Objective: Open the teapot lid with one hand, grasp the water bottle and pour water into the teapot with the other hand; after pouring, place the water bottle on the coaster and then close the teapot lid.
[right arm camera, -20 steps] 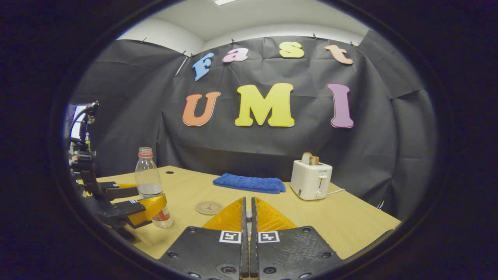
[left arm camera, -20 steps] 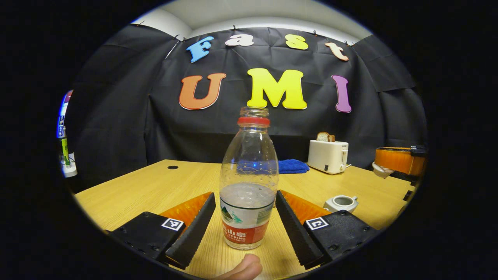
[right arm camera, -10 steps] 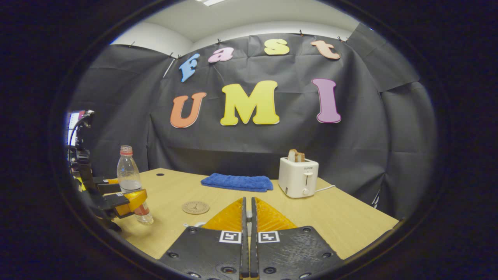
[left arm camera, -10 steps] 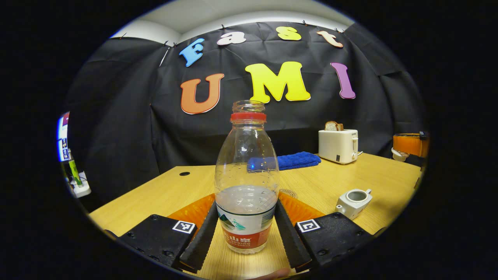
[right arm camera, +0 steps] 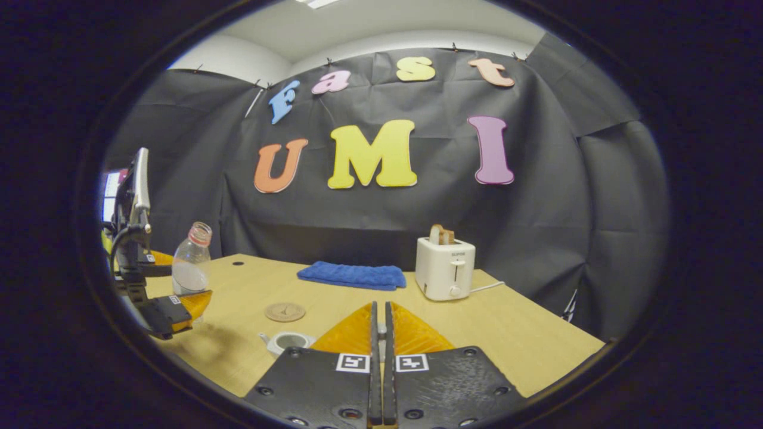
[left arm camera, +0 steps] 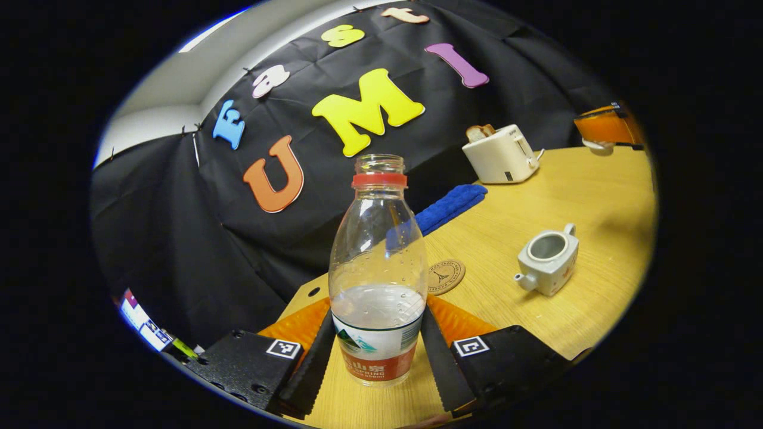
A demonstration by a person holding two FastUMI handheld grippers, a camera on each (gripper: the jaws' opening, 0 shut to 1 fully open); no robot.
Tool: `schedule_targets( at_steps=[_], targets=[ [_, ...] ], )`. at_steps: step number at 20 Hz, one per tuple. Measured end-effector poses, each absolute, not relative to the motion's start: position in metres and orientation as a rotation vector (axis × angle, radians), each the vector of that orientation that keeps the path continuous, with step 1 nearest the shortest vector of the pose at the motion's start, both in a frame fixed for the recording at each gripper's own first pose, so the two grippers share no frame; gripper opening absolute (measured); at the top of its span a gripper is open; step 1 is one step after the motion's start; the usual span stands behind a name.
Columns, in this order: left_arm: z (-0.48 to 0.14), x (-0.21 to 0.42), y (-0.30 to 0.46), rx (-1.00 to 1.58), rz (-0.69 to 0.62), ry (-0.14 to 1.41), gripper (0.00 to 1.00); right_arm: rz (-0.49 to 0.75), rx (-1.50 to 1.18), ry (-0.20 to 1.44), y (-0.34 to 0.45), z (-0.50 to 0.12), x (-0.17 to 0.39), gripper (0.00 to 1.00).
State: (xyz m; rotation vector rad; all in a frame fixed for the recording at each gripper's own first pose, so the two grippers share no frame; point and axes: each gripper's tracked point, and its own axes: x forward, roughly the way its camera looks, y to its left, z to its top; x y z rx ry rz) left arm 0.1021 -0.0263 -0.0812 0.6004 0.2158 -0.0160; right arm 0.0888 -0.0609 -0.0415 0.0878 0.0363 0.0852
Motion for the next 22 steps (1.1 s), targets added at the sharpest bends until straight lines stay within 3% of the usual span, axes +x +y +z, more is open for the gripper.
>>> schedule_targets(
  at_steps=[2,12,22],
  targets=[
    [-0.075,0.101,-0.029,0.695,-0.009,0.21,0.78,0.132,0.102,0.034,-0.059,-0.042,0.09,0.01],
    [-0.065,0.103,-0.029,1.165,-0.016,0.278,0.76,0.0,-0.018,0.056,-0.091,-0.056,0.101,0.01],
    [-0.077,0.107,-0.038,1.513,-0.075,0.327,0.76,0.014,-0.024,0.044,-0.087,-0.054,0.1,0.01]
  ],
)
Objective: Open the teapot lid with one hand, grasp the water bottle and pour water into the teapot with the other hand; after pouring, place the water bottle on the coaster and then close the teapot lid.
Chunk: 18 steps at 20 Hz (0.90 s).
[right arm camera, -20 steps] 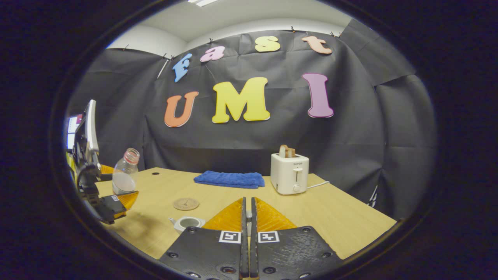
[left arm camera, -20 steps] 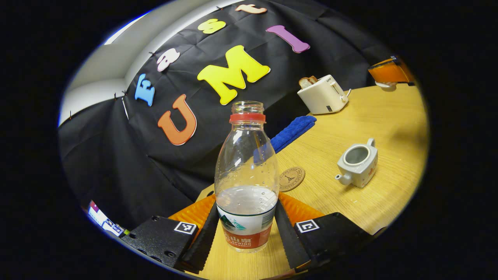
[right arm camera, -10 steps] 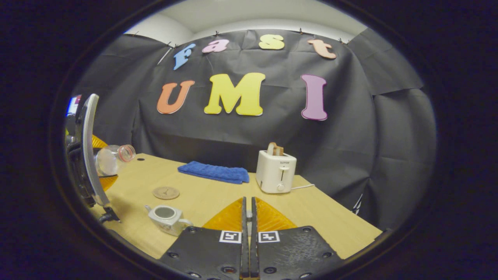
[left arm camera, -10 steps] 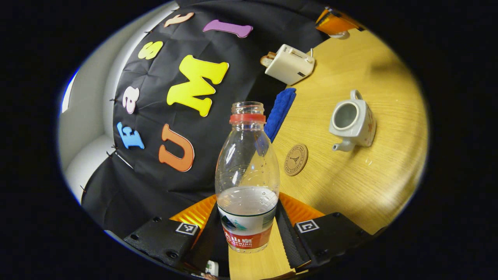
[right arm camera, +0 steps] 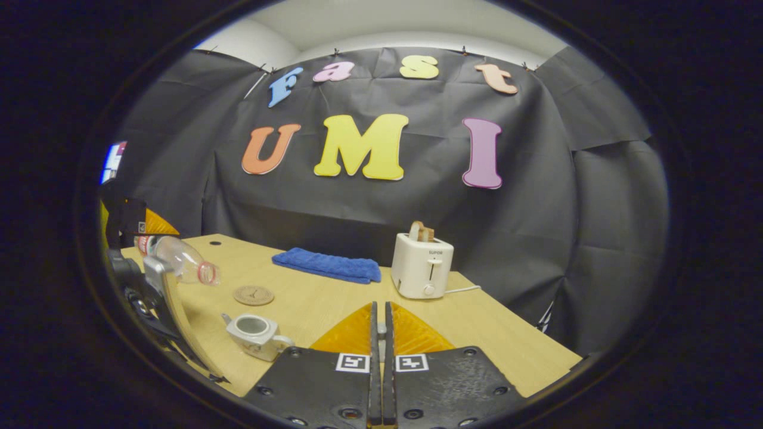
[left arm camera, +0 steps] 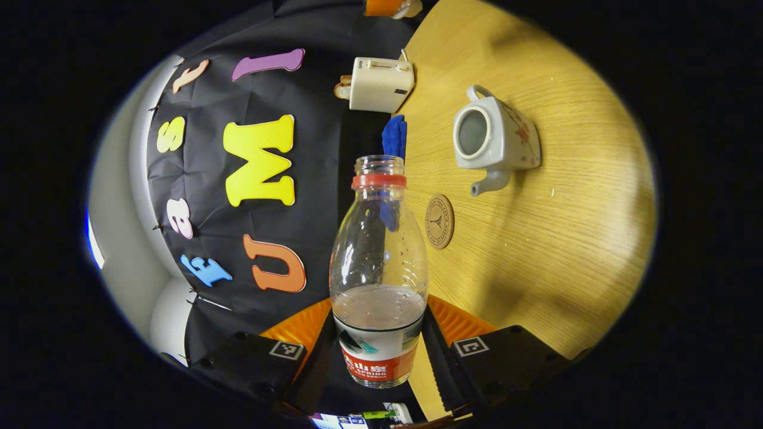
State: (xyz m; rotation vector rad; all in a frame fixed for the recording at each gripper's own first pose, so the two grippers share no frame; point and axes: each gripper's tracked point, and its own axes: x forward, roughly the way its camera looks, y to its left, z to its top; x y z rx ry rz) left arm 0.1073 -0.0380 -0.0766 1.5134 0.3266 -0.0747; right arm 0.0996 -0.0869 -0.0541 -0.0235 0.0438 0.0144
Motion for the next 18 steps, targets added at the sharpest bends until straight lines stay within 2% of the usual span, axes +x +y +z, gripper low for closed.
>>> schedule_targets(
  at_steps=[4,5,6,16,18],
  targets=[
    [-0.079,0.105,-0.047,1.632,-0.103,0.322,0.76,0.014,-0.019,0.052,-0.089,-0.056,0.101,0.01],
    [-0.081,0.104,-0.048,1.656,-0.11,0.33,0.8,0.013,-0.017,0.052,-0.089,-0.056,0.102,0.01],
    [-0.082,0.104,-0.048,1.679,-0.116,0.333,0.76,0.014,-0.014,0.052,-0.09,-0.056,0.102,0.01],
    [-0.077,0.107,-0.063,1.831,-0.147,0.342,0.76,0.02,-0.008,0.057,-0.091,-0.057,0.103,0.01],
    [-0.074,0.11,-0.064,1.855,-0.15,0.335,0.8,0.015,-0.003,0.058,-0.093,-0.057,0.104,0.01]
  ],
)
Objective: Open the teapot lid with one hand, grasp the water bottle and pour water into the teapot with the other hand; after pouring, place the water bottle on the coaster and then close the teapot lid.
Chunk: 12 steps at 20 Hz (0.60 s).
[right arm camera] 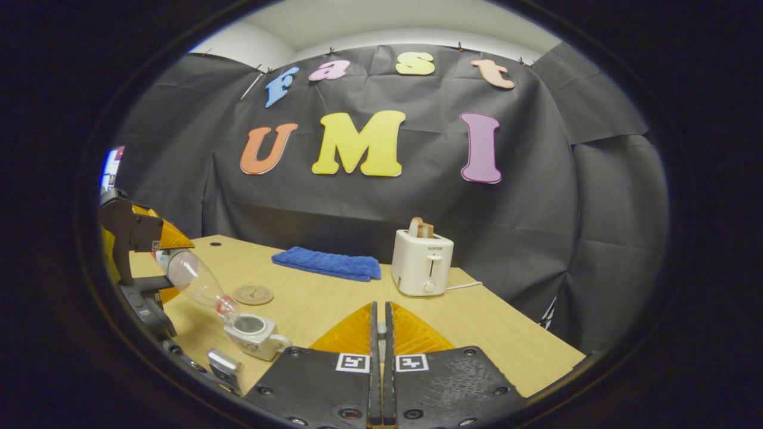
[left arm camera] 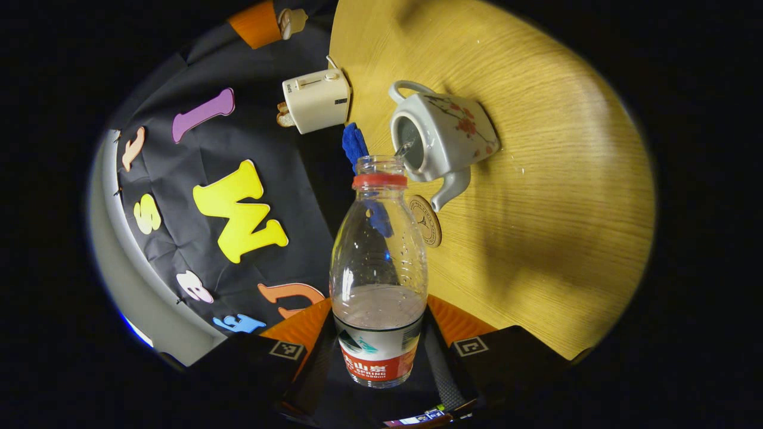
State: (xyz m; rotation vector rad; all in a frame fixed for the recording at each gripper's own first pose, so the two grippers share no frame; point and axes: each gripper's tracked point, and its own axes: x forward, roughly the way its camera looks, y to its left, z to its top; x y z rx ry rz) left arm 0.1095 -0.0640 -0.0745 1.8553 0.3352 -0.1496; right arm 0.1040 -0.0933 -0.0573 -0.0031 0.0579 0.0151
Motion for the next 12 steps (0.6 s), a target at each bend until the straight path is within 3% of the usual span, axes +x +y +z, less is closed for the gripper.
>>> schedule_targets(
  at_steps=[12],
  targets=[
    [-0.051,0.118,-0.071,2.055,-0.126,0.324,0.76,0.011,0.002,0.053,-0.096,-0.056,0.105,0.01]
  ],
)
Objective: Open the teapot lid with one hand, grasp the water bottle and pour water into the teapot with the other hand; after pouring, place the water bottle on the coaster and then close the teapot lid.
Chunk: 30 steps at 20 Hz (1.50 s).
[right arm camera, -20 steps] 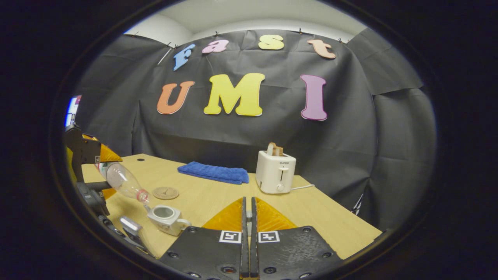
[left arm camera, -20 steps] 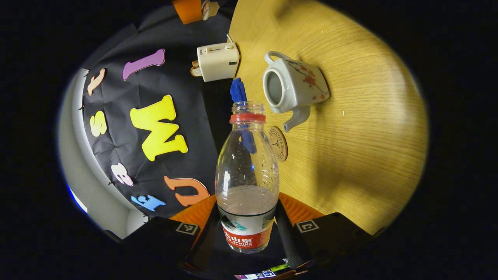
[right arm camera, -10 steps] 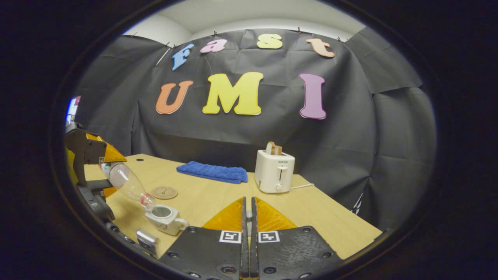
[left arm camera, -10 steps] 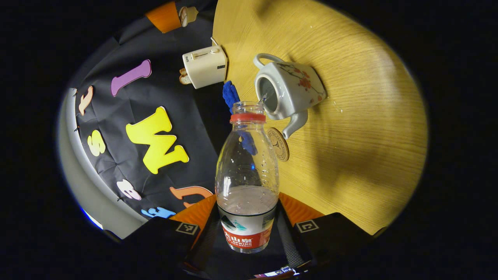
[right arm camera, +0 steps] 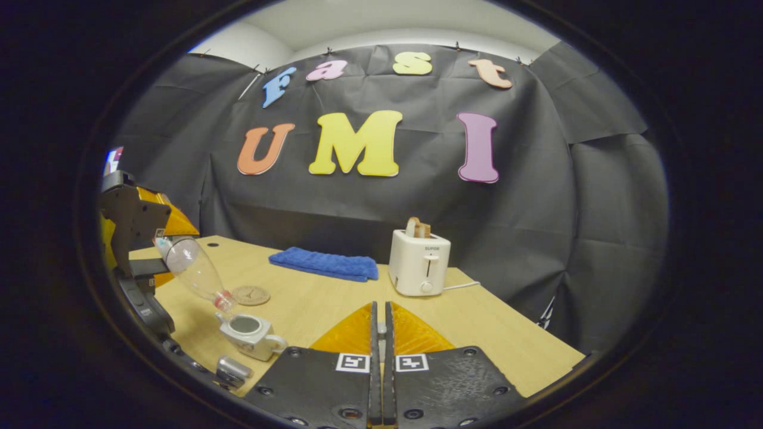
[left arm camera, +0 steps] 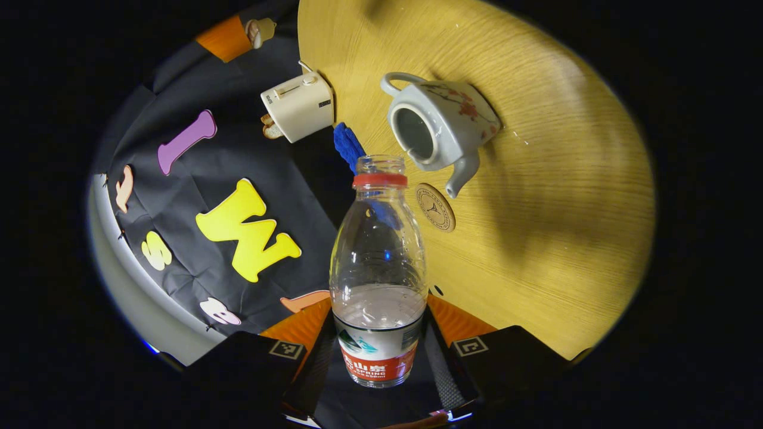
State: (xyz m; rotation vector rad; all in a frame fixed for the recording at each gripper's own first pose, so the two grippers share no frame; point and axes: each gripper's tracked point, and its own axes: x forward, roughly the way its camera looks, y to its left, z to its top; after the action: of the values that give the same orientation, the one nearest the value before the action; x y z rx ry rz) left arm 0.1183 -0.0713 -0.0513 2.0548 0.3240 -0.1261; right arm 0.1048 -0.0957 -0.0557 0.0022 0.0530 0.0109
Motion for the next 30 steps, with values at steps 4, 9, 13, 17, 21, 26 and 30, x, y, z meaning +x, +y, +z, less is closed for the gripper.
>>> schedule_targets(
  at_steps=[4,9,13,17,21,26,30],
  targets=[
    [-0.049,0.119,-0.076,2.1,-0.124,0.324,0.76,0.01,0.003,0.044,-0.098,-0.053,0.104,0.01],
    [-0.046,0.116,-0.08,2.139,-0.129,0.331,0.76,0.021,0.024,0.06,-0.1,-0.059,0.107,0.01],
    [-0.045,0.118,-0.081,2.158,-0.128,0.328,0.76,0.012,0.039,0.064,-0.107,-0.059,0.108,0.01],
    [-0.046,0.117,-0.082,2.169,-0.132,0.336,0.76,0.014,0.044,0.058,-0.107,-0.057,0.107,0.01],
    [-0.045,0.118,-0.083,2.172,-0.132,0.332,0.76,0.014,0.041,0.059,-0.107,-0.057,0.106,0.01],
    [-0.047,0.119,-0.081,2.084,-0.152,0.295,0.76,0.002,0.049,0.056,-0.112,-0.056,0.106,0.01],
    [-0.053,0.116,-0.071,1.803,-0.162,0.287,0.76,-0.048,0.026,0.042,-0.127,-0.053,0.105,0.01]
  ],
)
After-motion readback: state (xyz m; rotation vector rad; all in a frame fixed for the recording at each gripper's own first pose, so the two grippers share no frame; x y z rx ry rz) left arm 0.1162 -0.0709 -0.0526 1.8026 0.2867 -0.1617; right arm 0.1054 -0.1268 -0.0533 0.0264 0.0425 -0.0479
